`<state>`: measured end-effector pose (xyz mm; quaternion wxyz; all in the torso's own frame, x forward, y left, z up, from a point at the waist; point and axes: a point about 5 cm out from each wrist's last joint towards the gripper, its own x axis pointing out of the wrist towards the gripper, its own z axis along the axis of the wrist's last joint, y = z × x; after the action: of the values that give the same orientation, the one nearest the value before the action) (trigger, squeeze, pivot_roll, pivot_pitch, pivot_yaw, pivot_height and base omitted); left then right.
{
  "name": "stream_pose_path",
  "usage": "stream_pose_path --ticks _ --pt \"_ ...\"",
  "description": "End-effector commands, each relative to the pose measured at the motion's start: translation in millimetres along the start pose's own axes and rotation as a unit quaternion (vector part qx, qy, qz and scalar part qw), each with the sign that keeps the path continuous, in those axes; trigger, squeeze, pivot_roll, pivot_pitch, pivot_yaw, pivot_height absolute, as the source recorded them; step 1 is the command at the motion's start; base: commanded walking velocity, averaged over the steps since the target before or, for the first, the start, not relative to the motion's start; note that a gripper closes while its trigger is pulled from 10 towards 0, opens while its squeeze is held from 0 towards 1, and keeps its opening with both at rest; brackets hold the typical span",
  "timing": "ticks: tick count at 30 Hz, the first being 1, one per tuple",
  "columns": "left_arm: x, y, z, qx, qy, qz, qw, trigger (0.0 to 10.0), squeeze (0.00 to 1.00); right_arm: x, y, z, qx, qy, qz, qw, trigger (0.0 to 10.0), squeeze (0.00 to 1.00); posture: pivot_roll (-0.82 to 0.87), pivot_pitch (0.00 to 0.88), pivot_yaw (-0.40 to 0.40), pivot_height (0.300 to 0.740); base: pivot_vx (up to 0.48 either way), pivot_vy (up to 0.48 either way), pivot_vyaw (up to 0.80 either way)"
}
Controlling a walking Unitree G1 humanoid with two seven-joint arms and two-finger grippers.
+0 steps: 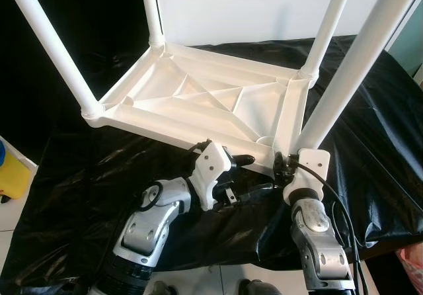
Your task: Building children table
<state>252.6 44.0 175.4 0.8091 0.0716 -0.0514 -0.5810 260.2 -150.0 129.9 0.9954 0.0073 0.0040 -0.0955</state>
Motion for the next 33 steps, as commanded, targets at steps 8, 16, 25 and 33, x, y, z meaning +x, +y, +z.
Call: stream_pose_path --ticks 8,16,25,33 --pt "-0.1 1.7 -2.3 -0.007 0.004 0.033 0.999 10.0 0.0 -0.9 -16.7 4.4 0.028 -0.028 0.084 0.996 10.0 1.0 -0.14 0.142 0.036 0.74 0.0 0.0 0.0" --pt "1.1 1.7 -2.6 -0.007 0.004 0.03 1.0 10.0 0.0 4.2 -29.6 5.4 -0.011 -0.03 0.225 0.974 10.0 0.0 -0.15 0.139 0.038 0.74 0.0 0.0 0.0" --pt "0.4 4.3 -1.7 -0.004 0.004 0.032 0.999 10.0 0.0 17.7 -30.1 12.9 -0.059 -0.025 0.356 0.932 10.0 0.0 -0.14 0.129 0.035 0.74 0.0 0.0 0.0" --pt "-0.4 6.6 0.1 0.001 0.004 0.037 0.999 10.0 0.0 31.2 -22.9 16.1 -0.109 -0.015 0.433 0.895 10.0 0.0 -0.12 0.117 0.032 0.74 0.0 0.0 0.0"
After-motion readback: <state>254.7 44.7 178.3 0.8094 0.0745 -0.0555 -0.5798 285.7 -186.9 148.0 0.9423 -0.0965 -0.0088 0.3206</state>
